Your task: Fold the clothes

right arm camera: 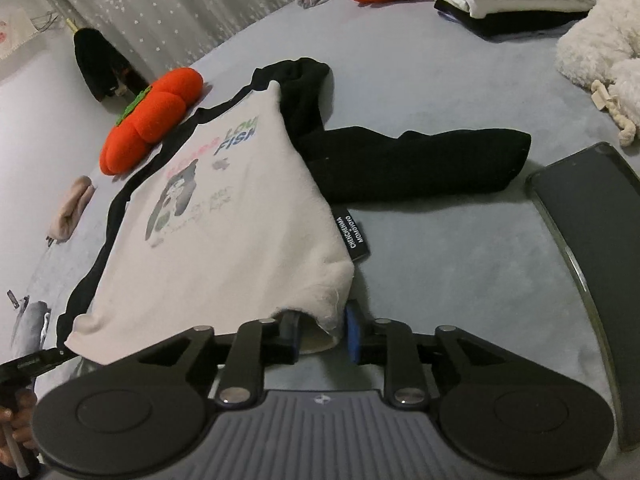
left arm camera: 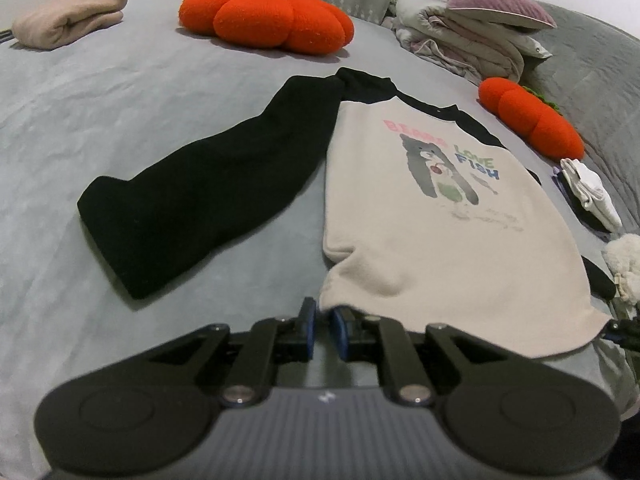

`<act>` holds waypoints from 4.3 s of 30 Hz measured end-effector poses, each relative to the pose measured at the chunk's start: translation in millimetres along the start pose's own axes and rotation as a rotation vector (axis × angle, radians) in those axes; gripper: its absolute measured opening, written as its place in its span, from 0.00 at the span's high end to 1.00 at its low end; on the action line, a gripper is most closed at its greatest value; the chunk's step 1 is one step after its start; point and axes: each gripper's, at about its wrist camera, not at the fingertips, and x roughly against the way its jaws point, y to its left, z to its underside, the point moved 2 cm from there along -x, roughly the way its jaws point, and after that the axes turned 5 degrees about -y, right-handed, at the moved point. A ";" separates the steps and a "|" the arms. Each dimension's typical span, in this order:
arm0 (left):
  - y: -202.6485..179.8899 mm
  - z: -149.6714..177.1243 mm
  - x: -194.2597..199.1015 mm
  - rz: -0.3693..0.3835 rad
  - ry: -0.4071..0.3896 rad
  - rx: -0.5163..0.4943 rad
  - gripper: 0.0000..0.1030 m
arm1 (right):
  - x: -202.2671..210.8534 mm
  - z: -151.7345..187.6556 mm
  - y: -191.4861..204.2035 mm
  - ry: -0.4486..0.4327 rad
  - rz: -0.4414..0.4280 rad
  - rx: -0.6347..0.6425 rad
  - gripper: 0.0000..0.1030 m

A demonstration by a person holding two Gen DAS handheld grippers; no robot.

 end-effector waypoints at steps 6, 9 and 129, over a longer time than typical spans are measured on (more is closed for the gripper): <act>-19.2 8.4 1.9 0.015 -0.053 -0.094 0.74 | 4.0 10.8 -3.7 -0.030 -0.018 -0.082 0.73; -21.4 11.1 -3.3 -0.002 -0.052 -0.092 0.78 | 4.2 13.5 -2.6 -0.036 -0.027 -0.095 0.73; 124.8 -84.1 0.1 -0.240 -0.067 0.200 0.76 | -78.1 26.9 171.9 -0.020 -0.028 0.670 0.83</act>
